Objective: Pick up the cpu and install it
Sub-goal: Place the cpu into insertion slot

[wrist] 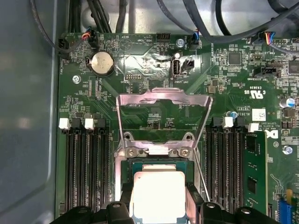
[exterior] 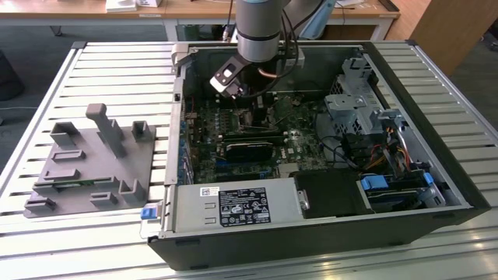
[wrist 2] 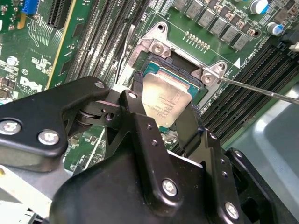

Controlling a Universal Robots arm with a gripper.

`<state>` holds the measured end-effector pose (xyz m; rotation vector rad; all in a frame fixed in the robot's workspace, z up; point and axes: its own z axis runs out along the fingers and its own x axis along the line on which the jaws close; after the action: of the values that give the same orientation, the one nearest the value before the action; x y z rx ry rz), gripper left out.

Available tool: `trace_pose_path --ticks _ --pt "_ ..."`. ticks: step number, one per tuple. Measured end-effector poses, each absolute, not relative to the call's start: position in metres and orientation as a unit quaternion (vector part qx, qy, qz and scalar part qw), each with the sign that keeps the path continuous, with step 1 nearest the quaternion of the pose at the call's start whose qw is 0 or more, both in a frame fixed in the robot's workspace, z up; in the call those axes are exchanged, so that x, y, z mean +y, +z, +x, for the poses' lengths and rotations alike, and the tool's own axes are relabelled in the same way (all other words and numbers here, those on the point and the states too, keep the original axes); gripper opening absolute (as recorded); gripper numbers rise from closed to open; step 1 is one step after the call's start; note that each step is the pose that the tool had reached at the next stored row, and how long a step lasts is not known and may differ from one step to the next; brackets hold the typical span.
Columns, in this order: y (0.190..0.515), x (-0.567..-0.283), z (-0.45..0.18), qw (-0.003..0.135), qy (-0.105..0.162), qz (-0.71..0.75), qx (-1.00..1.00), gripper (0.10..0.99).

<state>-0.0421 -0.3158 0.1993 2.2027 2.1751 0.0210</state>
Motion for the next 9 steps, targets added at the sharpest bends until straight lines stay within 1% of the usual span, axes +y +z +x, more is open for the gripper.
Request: trace_pose_path --ticks 9 --pt "0.1948 -0.3158 -0.0433 0.023 0.006 0.711 0.702 0.525"
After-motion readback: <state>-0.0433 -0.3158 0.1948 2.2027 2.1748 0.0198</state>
